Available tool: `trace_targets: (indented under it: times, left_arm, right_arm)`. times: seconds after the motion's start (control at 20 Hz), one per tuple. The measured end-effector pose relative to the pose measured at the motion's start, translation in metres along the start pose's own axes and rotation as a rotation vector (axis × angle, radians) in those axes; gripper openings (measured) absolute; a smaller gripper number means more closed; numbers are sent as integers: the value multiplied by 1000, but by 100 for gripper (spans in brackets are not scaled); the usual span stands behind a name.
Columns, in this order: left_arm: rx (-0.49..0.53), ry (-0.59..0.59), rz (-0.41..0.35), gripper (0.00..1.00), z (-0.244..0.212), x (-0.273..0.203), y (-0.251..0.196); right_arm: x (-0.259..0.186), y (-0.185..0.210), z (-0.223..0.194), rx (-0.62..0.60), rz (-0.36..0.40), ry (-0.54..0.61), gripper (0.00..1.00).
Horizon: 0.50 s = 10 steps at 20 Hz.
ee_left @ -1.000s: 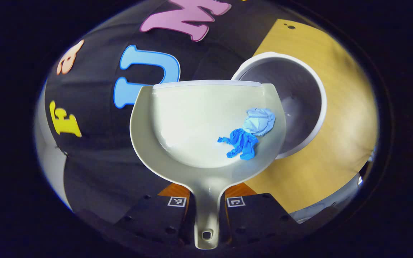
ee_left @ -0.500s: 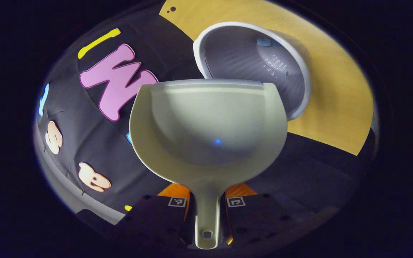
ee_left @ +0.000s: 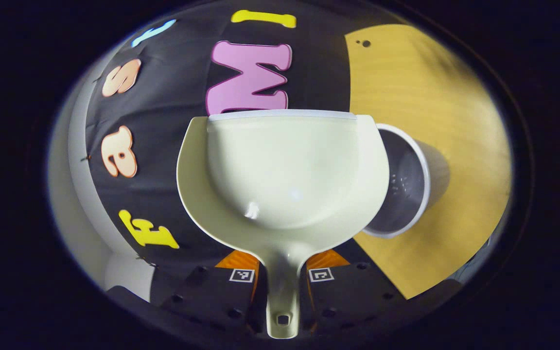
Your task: Pick up the small broom and dustpan from the desktop, sweep the trash into the dustpan with the broom, and then empty the trash into the garbage bin.
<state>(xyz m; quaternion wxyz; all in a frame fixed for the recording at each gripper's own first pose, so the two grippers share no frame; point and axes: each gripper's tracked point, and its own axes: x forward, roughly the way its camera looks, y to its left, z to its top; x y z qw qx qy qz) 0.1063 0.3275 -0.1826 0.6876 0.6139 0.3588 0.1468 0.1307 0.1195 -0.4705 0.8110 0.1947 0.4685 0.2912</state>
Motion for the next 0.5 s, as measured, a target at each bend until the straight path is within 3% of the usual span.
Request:
trace_targets:
  times: [0.25, 0.4, 0.5]
  left_arm:
    - [-442, -94, -214, 22, 54, -11, -38]
    - [-666, -108, -397, 24, 92, -33, -70]
    - [-826, -98, -544, 24, 111, -55, -109]
  right_arm:
    - [7, 22, 38, -71, -6, -55, 21]
    - [11, 30, 52, -96, -17, -79, 21]
    - [17, 21, 57, -119, -74, -94, 21]
